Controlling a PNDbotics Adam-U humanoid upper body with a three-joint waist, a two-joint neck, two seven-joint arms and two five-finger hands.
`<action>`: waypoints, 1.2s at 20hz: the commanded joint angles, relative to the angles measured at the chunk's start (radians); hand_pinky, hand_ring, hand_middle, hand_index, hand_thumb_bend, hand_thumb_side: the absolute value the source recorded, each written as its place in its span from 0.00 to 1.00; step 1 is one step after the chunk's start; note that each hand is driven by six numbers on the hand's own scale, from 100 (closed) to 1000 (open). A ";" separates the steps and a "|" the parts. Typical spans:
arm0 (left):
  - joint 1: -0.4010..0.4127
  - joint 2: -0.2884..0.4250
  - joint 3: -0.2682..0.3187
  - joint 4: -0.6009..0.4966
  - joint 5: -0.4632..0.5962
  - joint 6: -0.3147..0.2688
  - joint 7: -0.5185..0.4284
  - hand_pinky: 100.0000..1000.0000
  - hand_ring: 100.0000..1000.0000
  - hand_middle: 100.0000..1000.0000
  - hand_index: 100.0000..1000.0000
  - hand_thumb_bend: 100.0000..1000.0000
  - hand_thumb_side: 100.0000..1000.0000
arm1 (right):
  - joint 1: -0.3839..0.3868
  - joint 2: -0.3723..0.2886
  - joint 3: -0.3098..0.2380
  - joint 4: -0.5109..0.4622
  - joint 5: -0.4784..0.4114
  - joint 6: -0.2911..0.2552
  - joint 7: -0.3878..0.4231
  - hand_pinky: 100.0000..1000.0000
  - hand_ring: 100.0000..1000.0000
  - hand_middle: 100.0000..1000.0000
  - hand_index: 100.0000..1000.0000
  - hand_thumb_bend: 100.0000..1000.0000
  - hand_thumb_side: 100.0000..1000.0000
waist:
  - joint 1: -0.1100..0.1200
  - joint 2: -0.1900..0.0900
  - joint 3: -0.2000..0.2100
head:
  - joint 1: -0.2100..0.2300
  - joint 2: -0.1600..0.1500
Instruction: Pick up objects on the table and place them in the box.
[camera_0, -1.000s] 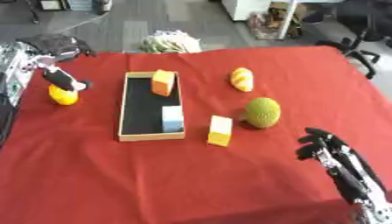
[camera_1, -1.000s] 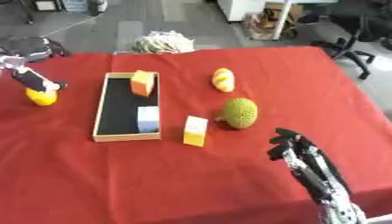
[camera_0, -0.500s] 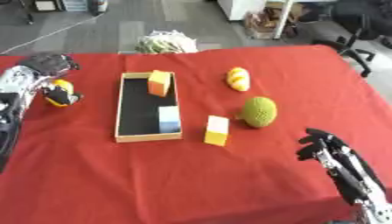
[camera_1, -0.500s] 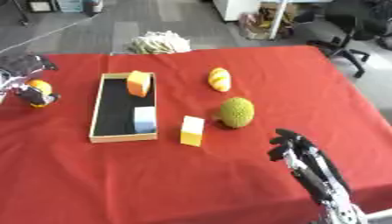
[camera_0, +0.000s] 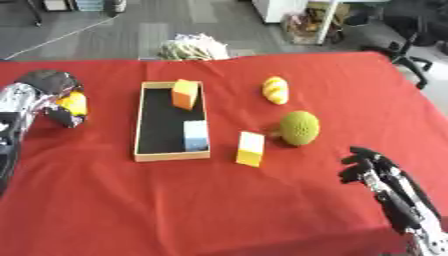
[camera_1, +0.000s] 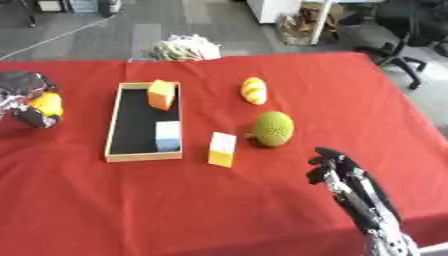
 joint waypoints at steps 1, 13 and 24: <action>-0.011 0.029 0.009 -0.017 0.019 0.004 0.016 0.60 0.52 0.57 0.74 0.15 0.25 | -0.006 -0.007 -0.004 -0.009 0.002 0.000 -0.002 0.55 0.57 0.62 0.81 0.00 0.51 | -0.013 0.004 -0.002 | -0.002 -0.004; -0.063 -0.005 -0.024 -0.147 0.155 -0.117 0.127 0.42 0.35 0.37 0.58 0.00 0.16 | -0.004 -0.012 -0.004 -0.006 0.005 -0.001 -0.002 0.55 0.57 0.62 0.81 0.00 0.51 | -0.009 -0.001 -0.005 | -0.011 -0.004; -0.074 -0.136 -0.106 -0.173 0.240 -0.120 0.152 0.50 0.41 0.44 0.65 0.00 0.16 | -0.008 -0.004 0.007 0.000 0.000 -0.002 0.007 0.55 0.57 0.62 0.81 0.00 0.52 | -0.024 0.011 -0.044 | 0.019 -0.004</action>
